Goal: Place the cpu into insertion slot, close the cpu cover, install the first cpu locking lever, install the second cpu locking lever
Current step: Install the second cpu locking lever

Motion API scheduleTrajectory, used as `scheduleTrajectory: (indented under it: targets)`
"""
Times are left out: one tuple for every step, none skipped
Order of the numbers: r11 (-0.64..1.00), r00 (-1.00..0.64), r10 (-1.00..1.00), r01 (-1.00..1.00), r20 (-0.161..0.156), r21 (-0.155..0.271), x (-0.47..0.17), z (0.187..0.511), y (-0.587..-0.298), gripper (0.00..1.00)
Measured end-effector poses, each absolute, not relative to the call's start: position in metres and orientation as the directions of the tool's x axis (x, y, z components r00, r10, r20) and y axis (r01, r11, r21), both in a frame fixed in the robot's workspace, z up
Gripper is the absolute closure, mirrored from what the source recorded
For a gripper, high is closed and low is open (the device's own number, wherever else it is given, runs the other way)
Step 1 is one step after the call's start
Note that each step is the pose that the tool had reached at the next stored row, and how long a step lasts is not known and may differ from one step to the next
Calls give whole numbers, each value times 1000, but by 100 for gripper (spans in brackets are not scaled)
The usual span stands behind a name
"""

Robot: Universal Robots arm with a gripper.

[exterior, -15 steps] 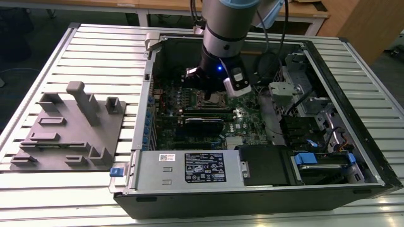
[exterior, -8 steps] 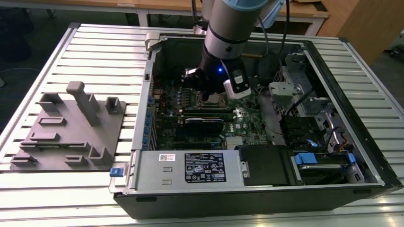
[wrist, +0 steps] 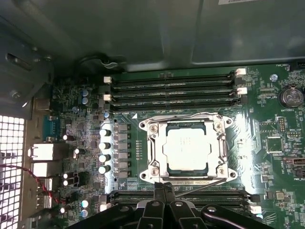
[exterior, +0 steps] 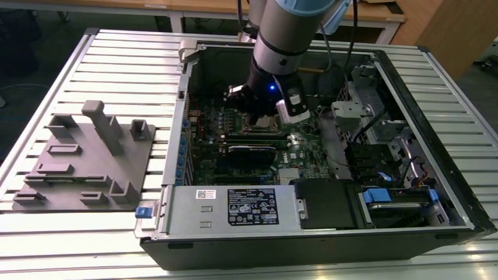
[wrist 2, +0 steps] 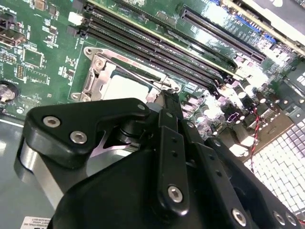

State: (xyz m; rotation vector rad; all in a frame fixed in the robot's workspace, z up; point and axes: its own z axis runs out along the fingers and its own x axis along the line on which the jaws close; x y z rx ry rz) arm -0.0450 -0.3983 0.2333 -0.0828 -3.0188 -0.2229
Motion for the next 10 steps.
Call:
scheduleTrajectory:
  targets:
    - [988,-992,46,63,118,143,-45,232,-398,89]
    - [988,-992,46,63,118,143,-46,231,-398,89]
    - [988,-992,46,63,119,143,-47,230,-398,89]
    - [988,-992,46,63,120,143,-47,229,-399,89]
    - [988,-992,46,63,121,144,-48,229,-399,89]
    - [988,-992,46,63,121,144,-48,228,-400,89]
    - [987,-991,46,63,122,145,-48,228,-401,89]
    - [987,-991,46,64,123,146,-48,227,-401,89]
    - [987,-991,45,64,123,147,-49,227,-402,89]
    - [987,-991,45,64,124,149,-49,226,-402,89]
